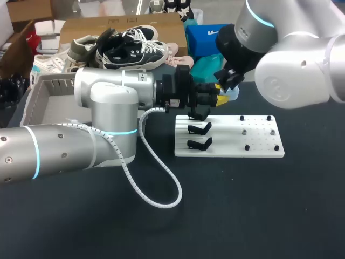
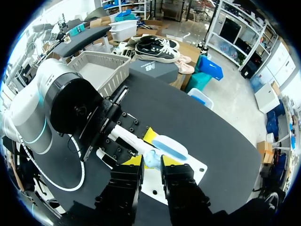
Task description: Pick up each earbud case from the left stands, insert the matching earbuds, close the lid, and place the case in the box.
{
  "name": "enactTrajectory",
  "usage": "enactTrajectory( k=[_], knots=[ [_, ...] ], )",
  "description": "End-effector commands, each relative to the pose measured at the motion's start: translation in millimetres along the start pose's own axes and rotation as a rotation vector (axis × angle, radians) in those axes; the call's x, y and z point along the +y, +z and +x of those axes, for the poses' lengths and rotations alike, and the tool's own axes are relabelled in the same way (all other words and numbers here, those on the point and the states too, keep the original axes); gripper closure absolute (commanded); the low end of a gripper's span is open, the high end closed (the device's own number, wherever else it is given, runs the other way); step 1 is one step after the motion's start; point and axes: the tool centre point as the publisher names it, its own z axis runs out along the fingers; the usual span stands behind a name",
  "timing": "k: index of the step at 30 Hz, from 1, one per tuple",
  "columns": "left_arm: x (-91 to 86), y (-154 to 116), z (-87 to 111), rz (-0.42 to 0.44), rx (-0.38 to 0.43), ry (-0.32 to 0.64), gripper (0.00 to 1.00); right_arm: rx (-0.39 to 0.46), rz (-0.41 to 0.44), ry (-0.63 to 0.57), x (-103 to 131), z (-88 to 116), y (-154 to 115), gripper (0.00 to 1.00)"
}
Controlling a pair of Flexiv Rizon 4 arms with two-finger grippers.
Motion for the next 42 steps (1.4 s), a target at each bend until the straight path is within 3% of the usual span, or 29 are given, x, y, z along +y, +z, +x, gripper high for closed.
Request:
enactTrajectory(
  k=[1,28,42],
  knots=[
    [0.3,0,0.1,-0.002,-0.002,0.001,1.00,0.003,0.000,0.002,0,-2,0,0.71],
    [0.3,0,0.1,-0.002,-0.002,0.001,1.00,-0.055,-0.008,0.050,-11,11,-23,0.70],
    [0.3,0,0.1,-0.002,-0.002,0.001,1.00,-0.031,-0.012,0.055,-9,17,-12,0.71]
  ],
)
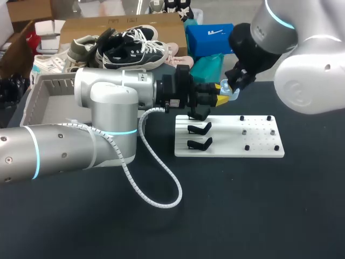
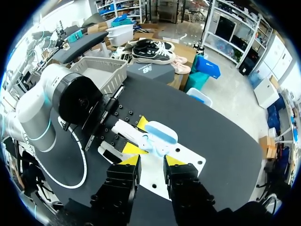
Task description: Pick up each earbud case from the left stands, insert the matching earbuds, close the lid, and place the case in the box.
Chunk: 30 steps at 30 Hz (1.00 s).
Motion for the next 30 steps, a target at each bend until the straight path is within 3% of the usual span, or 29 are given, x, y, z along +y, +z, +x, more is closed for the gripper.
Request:
enactTrajectory(
  k=[1,23,30],
  knots=[
    [0.2,0,0.3,-0.002,-0.002,0.001,1.00,0.003,0.002,0.007,1,-2,5,0.71],
    [0.2,0,0.3,-0.002,-0.002,0.001,1.00,0.007,0.011,0.011,1,-12,8,0.73],
    [0.2,0,0.3,-0.002,-0.002,0.001,1.00,-0.065,0.014,0.020,-4,-22,-12,0.72]
  ],
)
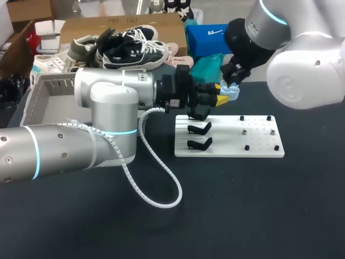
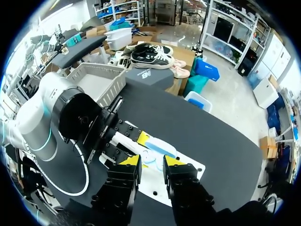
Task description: Pick up each earbud case from the left stands, insert the matching earbuds, close the lid, and place the case in the box.
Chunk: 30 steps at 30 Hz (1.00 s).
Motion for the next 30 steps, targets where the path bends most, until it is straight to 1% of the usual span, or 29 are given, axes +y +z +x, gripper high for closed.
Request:
enactTrajectory(
  k=[1,4,6,9,10,14,18,22,30],
  knots=[
    [0.2,0,0.3,-0.002,-0.002,0.001,1.00,-0.037,0.017,0.008,-4,-3,-11,0.71],
    [0.2,0,0.3,-0.002,-0.002,0.001,1.00,-0.052,0.025,0.038,-12,-20,-10,0.71],
    [0.2,0,0.3,-0.002,-0.002,0.001,1.00,-0.057,0.023,0.046,-20,-32,-5,0.73],
    [0.2,0,0.3,-0.002,-0.002,0.001,1.00,-0.056,0.018,0.085,-30,-47,3,0.72],
    [0.2,0,0.3,-0.002,-0.002,0.001,1.00,-0.052,0.027,0.097,-33,-51,6,0.70],
    [0.2,0,0.3,-0.002,-0.002,0.001,1.00,-0.032,0.019,0.122,-41,-59,20,0.71],
    [0.2,0,0.3,-0.002,-0.002,0.001,1.00,0.004,0.004,0.142,-45,-58,36,0.72],
    [0.2,0,0.3,-0.002,-0.002,0.001,1.00,0.019,-0.004,0.147,-47,-50,45,0.72],
    [0.2,0,0.3,-0.002,-0.002,0.001,1.00,0.029,0.000,0.148,-42,-29,42,0.71]
  ],
)
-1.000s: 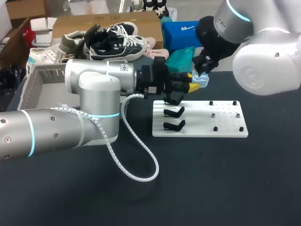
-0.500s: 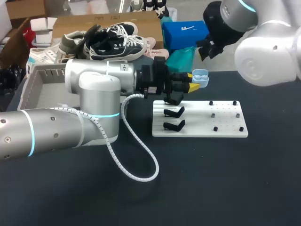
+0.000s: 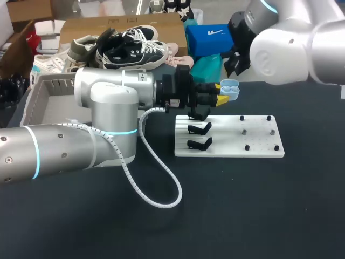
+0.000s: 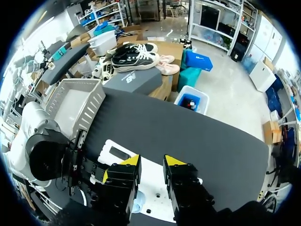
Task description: Pick up each earbud case from the left stands, insert the matching earbuds, close the lid, and place the case in the box.
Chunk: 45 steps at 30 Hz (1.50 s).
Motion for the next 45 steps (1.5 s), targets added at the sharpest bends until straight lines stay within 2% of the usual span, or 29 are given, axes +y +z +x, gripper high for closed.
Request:
enactTrajectory(
  k=[1,12,23,29,33,37,42,45],
  knots=[
    [0.2,0,0.4,-0.002,-0.002,0.001,1.00,-0.009,0.004,0.000,3,13,-6,0.71],
    [0.2,0,0.4,-0.002,-0.002,0.001,1.00,-0.019,0.009,0.001,9,35,-18,0.72],
    [0.2,0,0.4,-0.002,-0.002,0.001,1.00,-0.077,-0.010,0.013,17,50,-42,0.71],
    [-7.1,-51,-23.7,-0.090,0.075,0.036,1.00,-0.134,-0.001,0.072,2,60,-67,0.71],
    [-25.9,-105,-37.5,-0.197,0.195,0.022,1.00,-0.147,0.017,0.106,-7,68,-77,0.71],
    [-48.1,-151,-52.3,-0.301,0.319,-0.021,1.00,-0.134,0.030,0.127,-13,75,-76,0.71],
    [-70.0,-192,-63.4,-0.397,0.389,-0.066,1.00,-0.112,0.032,0.142,-19,78,-69,0.72],
    [-81.6,-211,-62.2,-0.442,0.404,-0.093,1.00,-0.102,0.029,0.145,-19,78,-64,0.72]
  ],
)
